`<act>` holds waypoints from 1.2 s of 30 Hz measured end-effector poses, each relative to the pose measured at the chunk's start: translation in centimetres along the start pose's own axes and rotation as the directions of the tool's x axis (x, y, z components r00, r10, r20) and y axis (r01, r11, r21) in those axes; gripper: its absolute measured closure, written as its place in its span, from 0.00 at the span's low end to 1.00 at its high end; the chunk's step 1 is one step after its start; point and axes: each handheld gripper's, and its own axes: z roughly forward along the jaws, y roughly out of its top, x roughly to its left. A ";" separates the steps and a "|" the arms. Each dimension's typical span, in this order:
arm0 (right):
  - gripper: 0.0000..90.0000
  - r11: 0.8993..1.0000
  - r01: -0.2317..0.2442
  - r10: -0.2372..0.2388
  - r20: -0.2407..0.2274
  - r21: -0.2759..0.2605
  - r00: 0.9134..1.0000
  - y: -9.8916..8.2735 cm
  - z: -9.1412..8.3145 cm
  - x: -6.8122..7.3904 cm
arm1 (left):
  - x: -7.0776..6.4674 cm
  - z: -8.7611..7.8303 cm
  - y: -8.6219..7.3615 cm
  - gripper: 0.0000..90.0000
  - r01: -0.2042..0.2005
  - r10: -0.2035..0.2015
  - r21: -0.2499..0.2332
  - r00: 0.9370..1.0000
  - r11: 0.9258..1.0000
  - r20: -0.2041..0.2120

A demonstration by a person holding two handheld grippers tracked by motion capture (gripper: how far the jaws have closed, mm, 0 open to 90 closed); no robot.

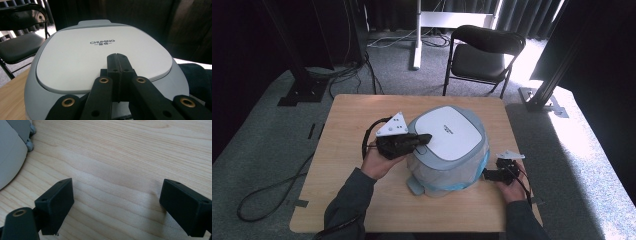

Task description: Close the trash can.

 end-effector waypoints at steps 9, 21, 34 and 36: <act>0.12 1.000 0.000 0.000 0.000 0.000 1.000 0.0 0.0 0.0 | -0.2 0.2 -0.1 1.00 0.000 0.001 0.024 1.000 1.000 -0.019; 0.12 1.000 0.000 0.000 0.000 0.000 1.000 0.0 0.0 0.0 | 0.7 -0.3 -0.2 0.91 -0.007 0.005 -0.028 0.998 1.000 -0.056; 0.12 1.000 0.000 0.000 0.000 0.000 1.000 0.0 0.0 0.0 | 3.1 -3.7 -1.1 0.83 0.066 -0.081 -0.083 0.979 0.994 -0.185; 0.12 1.000 0.000 0.000 0.000 0.000 1.000 0.0 0.0 0.0 | 3.3 -4.0 -1.3 0.83 0.073 -0.087 -0.080 0.977 0.994 -0.192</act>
